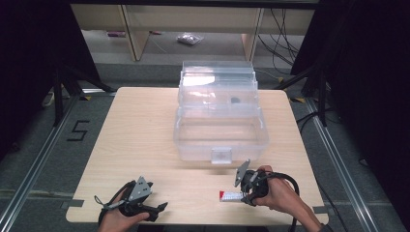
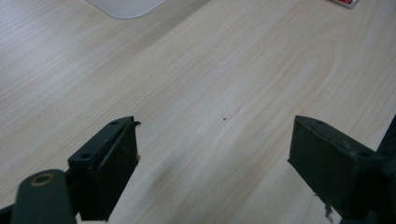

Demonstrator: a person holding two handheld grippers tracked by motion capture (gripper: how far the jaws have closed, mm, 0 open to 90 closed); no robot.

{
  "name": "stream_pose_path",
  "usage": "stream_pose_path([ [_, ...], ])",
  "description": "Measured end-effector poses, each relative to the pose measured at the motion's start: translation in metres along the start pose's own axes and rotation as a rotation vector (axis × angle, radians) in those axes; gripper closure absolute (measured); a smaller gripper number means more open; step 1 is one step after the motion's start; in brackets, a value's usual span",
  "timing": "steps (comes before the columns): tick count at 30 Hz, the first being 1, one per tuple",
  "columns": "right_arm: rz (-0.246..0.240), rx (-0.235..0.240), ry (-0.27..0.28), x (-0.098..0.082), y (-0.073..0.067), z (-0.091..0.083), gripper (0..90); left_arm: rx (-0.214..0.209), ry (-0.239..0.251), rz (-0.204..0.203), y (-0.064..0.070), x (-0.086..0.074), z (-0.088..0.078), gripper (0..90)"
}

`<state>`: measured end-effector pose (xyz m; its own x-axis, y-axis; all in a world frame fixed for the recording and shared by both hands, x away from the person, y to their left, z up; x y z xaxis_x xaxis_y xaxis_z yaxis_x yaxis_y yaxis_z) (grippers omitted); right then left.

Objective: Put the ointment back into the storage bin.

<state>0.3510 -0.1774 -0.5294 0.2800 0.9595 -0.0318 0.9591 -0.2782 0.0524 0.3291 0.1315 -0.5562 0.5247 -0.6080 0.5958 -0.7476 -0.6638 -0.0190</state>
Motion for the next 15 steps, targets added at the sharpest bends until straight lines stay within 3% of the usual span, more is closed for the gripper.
stream_pose_path([
  [4,-0.039,0.004,-0.011,0.0029,0.0006,0.0050,56.6,-0.001,0.002,-0.002,0.0001,0.0000,-0.0001,15.2],
  [7,-0.022,0.008,-0.030,0.0041,-0.0012,0.0068,57.7,-0.001,0.002,-0.001,0.0001,0.0002,-0.0002,15.2],
  [8,-0.061,0.005,-0.019,0.0060,0.0002,0.0072,57.9,0.000,0.001,-0.002,0.0001,0.0000,-0.0001,15.2],
  [12,-0.042,0.008,-0.047,0.0065,-0.0003,0.0093,60.0,0.000,0.000,0.001,0.0003,0.0001,-0.0002,15.2],
  [13,-0.071,0.005,-0.041,0.0083,0.0009,0.0107,61.1,0.000,0.001,-0.002,0.0001,0.0000,-0.0001,15.2],
  [14,-0.071,0.005,-0.041,0.0083,0.0009,0.0107,61.1,0.000,0.001,-0.002,0.0001,0.0000,-0.0001,15.2],
  [15,-0.044,0.013,-0.052,0.0075,-0.0004,0.0114,61.7,0.000,0.002,-0.002,0.0000,0.0000,-0.0001,15.2],
])
Point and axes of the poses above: each handheld gripper's, and its own axes: z roughly forward along the jaws, x roughly out of its top, y roughly to its right, the point moved 8 cm from there along z, roughly forward along the jaws, and after that the axes turned 12 degrees about -y, right-handed, at the moved point
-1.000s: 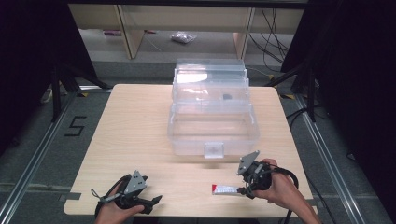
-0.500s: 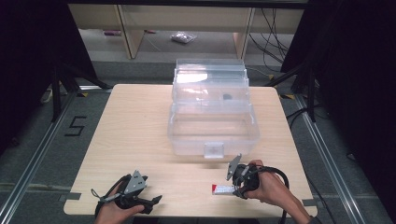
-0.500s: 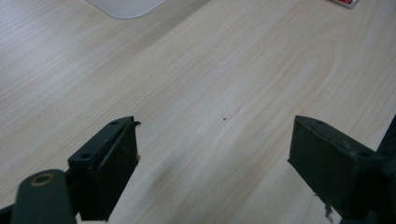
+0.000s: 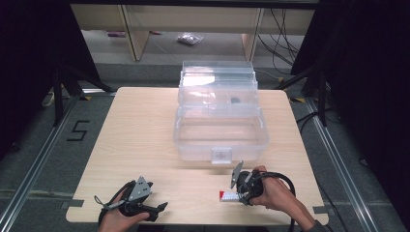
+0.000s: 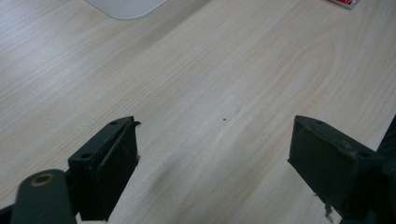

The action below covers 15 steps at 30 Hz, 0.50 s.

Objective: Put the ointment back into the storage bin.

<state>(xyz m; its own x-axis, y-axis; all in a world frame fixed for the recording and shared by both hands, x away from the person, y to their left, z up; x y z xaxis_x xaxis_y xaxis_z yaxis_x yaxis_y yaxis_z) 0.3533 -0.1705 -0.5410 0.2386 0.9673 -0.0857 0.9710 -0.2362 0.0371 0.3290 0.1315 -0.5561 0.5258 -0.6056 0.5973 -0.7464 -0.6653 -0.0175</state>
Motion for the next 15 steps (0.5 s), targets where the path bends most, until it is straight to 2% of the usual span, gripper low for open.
stream_pose_path([
  [1,-0.037,-0.009,0.000,0.0013,0.0022,0.0014,62.2,0.000,0.001,0.000,0.0000,0.0001,-0.0001,15.2],
  [2,-0.037,-0.009,0.000,0.0013,0.0022,0.0014,62.2,-0.001,0.001,0.001,0.0001,0.0001,-0.0001,15.2],
  [6,-0.032,-0.003,-0.009,0.0017,0.0018,0.0041,63.5,0.000,0.000,0.002,0.0002,0.0001,-0.0002,15.2],
  [7,-0.006,0.009,-0.018,0.0011,-0.0009,0.0043,64.2,0.000,-0.001,0.002,0.0002,0.0001,-0.0002,15.2],
  [10,-0.012,0.008,-0.021,0.0013,-0.0002,0.0052,64.6,0.000,-0.001,0.001,0.0001,0.0000,0.0000,15.2],
  [11,0.002,0.015,-0.022,0.0009,-0.0011,0.0051,64.6,0.000,0.000,0.002,0.0001,0.0002,-0.0002,15.2],
  [12,-0.023,0.020,-0.025,0.0017,0.0005,0.0059,65.1,0.000,-0.001,0.002,0.0001,0.0001,-0.0001,15.2],
  [13,-0.023,0.020,-0.025,0.0017,0.0005,0.0059,65.1,0.000,-0.001,0.002,0.0001,0.0001,-0.0001,15.2],
  [14,-0.017,0.020,-0.022,0.0018,0.0009,0.0066,65.6,0.000,-0.001,0.000,0.0000,0.0001,0.0000,15.2],
  [15,0.009,0.028,-0.031,0.0011,0.0000,0.0065,65.8,0.000,0.000,0.000,-0.0001,0.0002,-0.0001,15.2],
])
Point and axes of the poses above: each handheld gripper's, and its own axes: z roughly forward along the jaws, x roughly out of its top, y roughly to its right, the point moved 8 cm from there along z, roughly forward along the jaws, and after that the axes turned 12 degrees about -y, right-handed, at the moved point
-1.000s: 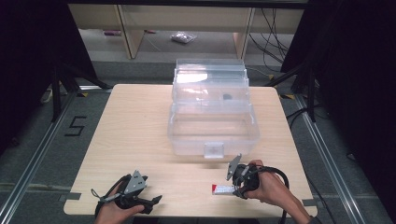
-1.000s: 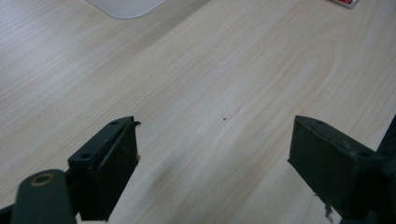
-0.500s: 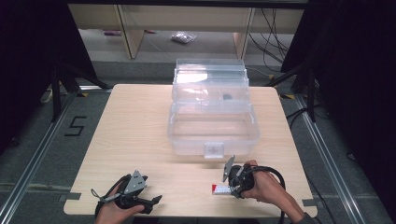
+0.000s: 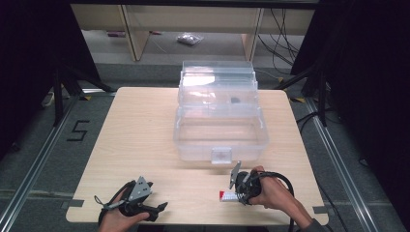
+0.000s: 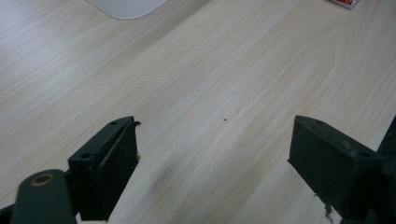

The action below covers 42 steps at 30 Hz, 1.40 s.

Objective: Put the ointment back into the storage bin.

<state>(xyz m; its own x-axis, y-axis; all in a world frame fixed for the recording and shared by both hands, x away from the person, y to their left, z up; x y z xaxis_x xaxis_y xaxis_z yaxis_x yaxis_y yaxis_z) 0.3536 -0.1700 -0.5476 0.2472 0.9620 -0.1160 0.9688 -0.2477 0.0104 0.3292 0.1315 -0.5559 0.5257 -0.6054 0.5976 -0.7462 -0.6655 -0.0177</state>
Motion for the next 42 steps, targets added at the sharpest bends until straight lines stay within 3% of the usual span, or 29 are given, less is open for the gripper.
stream_pose_path([
  [1,-0.053,-0.010,0.006,0.002,0.003,0.001,66.4,-0.001,0.001,0.001,0.000,0.000,0.000,15.2],
  [4,-0.045,-0.001,-0.007,0.001,0.002,0.002,67.9,-0.007,0.004,-0.003,0.001,0.000,0.000,15.2],
  [5,-0.011,0.004,-0.015,0.000,0.001,0.003,68.6,0.001,0.001,0.003,0.000,0.000,0.000,15.2],
  [6,-0.015,0.007,-0.017,-0.001,0.001,0.003,68.9,0.000,0.002,0.002,0.000,0.000,0.000,15.2],
  [7,-0.059,0.000,-0.005,0.001,0.004,0.004,69.0,-0.005,0.005,-0.002,0.001,0.000,0.000,15.2],
  [11,-0.032,0.006,-0.018,-0.001,0.002,0.005,70.1,0.001,0.002,0.003,0.000,0.000,0.000,15.2],
  [13,-0.067,0.005,-0.013,0.001,0.003,0.005,70.3,0.001,0.003,0.004,0.000,0.001,-0.001,15.2],
  [15,-0.059,0.000,-0.021,0.000,0.002,0.005,70.5,0.002,0.003,0.002,-0.001,0.001,-0.001,15.2],
  [18,-0.100,-0.016,-0.019,0.001,0.002,0.005,70.7,-0.003,0.006,0.002,0.000,0.001,-0.001,15.2],
  [19,-0.065,-0.011,-0.021,0.000,-0.001,0.003,70.9,-0.006,0.010,-0.013,0.001,0.001,0.000,15.2],
  [20,-0.058,-0.018,-0.021,0.000,-0.001,0.002,70.9,0.000,0.005,0.003,0.000,0.001,-0.001,15.2],
  [24,-0.092,-0.030,-0.007,0.000,0.001,-0.002,70.9,-0.002,0.008,0.002,0.000,0.001,-0.001,15.2],
  [25,-0.054,-0.017,-0.006,-0.002,0.000,-0.006,70.9,-0.001,0.010,-0.005,0.000,0.001,-0.001,15.2],
  [28,-0.094,-0.027,0.008,-0.001,0.002,-0.009,70.9,-0.004,0.016,-0.006,0.000,0.002,-0.001,15.2],
  [30,-0.042,-0.023,0.003,-0.003,0.002,-0.015,70.9,0.011,-0.002,0.013,-0.003,0.000,-0.002,15.2],
  [33,-0.065,-0.047,0.012,-0.003,0.005,-0.020,70.9,0.011,0.002,0.008,-0.003,0.000,-0.002,15.2],
  [37,-0.048,-0.057,0.018,-0.005,0.007,-0.027,70.9,0.011,0.000,0.012,-0.003,0.000,-0.002,15.2],
  [38,-0.069,-0.062,0.017,-0.005,0.009,-0.029,70.9,0.011,0.002,0.010,-0.003,0.001,-0.002,15.2],
  [39,-0.047,-0.062,0.015,-0.006,0.009,-0.031,70.9,0.011,0.001,0.011,-0.003,0.001,-0.002,15.2],
  [41,-0.088,-0.070,0.034,-0.006,0.014,-0.034,70.9,0.001,0.007,0.005,-0.002,0.001,-0.002,15.2],
  [42,-0.063,-0.062,0.016,-0.007,0.013,-0.038,70.9,0.009,0.002,0.011,-0.003,0.001,-0.002,15.2],
])
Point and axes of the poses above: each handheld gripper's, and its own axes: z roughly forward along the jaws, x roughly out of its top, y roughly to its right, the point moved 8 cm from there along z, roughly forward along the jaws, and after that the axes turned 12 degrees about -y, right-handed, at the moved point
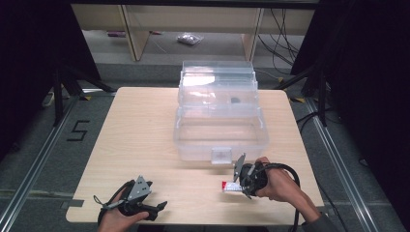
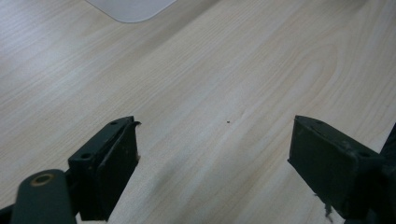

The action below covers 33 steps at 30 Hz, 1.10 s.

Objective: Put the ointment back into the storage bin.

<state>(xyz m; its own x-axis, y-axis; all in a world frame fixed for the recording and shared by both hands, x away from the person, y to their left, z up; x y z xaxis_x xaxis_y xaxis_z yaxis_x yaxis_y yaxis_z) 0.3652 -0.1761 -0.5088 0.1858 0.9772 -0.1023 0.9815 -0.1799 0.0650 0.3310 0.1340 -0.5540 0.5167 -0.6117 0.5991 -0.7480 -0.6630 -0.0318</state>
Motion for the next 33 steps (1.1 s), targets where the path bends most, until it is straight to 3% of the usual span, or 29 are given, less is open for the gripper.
stream_pose_path([
  [2,-0.015,-0.016,0.007,-0.001,0.005,-0.003,70.9,-0.001,0.010,-0.013,0.000,0.001,0.000,15.2],
  [3,0.034,0.000,0.004,-0.003,0.005,-0.009,70.9,0.003,0.004,-0.007,-0.001,0.000,-0.001,15.2],
  [4,-0.019,-0.005,0.021,-0.001,0.009,-0.010,70.9,0.003,0.004,-0.007,-0.001,0.000,-0.001,15.2],
  [6,-0.011,0.002,0.027,-0.002,0.010,-0.013,70.9,0.001,0.008,-0.015,-0.001,0.000,-0.001,15.2],
  [7,0.029,0.016,0.017,-0.003,0.010,-0.017,70.9,-0.001,0.010,-0.017,0.000,0.000,0.000,15.2],
  [8,-0.009,0.007,0.029,-0.002,0.014,-0.019,70.9,0.001,0.004,-0.013,-0.001,0.000,0.000,15.2],
  [10,0.010,0.011,0.028,-0.004,0.017,-0.022,70.8,-0.005,0.012,-0.013,0.000,0.001,0.000,15.2],
  [11,-0.014,0.005,0.037,-0.003,0.023,-0.028,70.9,-0.003,0.011,-0.017,0.000,0.000,0.000,15.2],
  [14,-0.010,0.001,0.038,-0.003,0.027,-0.036,70.8,0.003,0.005,-0.012,-0.001,0.000,0.000,15.2],
  [15,0.032,0.004,0.022,-0.005,0.026,-0.039,70.9,0.004,0.002,-0.010,-0.002,0.000,0.000,15.2],
  [17,0.036,0.008,0.020,-0.006,0.027,-0.041,70.8,0.003,0.004,-0.012,-0.001,0.000,0.000,15.2],
  [19,0.027,0.000,0.023,-0.006,0.031,-0.046,70.9,0.001,0.004,-0.012,-0.001,0.000,-0.001,15.2],
  [20,-0.004,-0.009,0.032,-0.006,0.034,-0.049,70.9,0.002,0.001,-0.009,-0.001,0.000,-0.001,15.2],
  [22,0.041,-0.004,0.022,-0.008,0.035,-0.055,70.8,-0.003,0.008,-0.017,-0.001,0.000,0.000,15.2],
  [23,0.002,-0.022,0.030,-0.006,0.039,-0.061,70.8,-0.007,0.010,-0.018,0.000,0.001,-0.001,15.2],
  [26,-0.023,-0.033,0.041,-0.005,0.043,-0.064,70.9,-0.001,0.007,-0.014,-0.001,0.000,-0.001,15.2],
  [29,0.039,-0.024,0.026,-0.007,0.046,-0.073,70.8,-0.011,0.024,-0.029,0.001,0.002,-0.001,15.2],
  [32,0.040,-0.031,0.030,-0.006,0.052,-0.076,70.8,0.000,0.006,-0.014,-0.001,0.000,-0.001,15.2],
  [33,-0.022,-0.046,0.051,-0.004,0.061,-0.078,70.8,0.002,0.007,-0.010,-0.002,0.000,-0.001,15.2],
])
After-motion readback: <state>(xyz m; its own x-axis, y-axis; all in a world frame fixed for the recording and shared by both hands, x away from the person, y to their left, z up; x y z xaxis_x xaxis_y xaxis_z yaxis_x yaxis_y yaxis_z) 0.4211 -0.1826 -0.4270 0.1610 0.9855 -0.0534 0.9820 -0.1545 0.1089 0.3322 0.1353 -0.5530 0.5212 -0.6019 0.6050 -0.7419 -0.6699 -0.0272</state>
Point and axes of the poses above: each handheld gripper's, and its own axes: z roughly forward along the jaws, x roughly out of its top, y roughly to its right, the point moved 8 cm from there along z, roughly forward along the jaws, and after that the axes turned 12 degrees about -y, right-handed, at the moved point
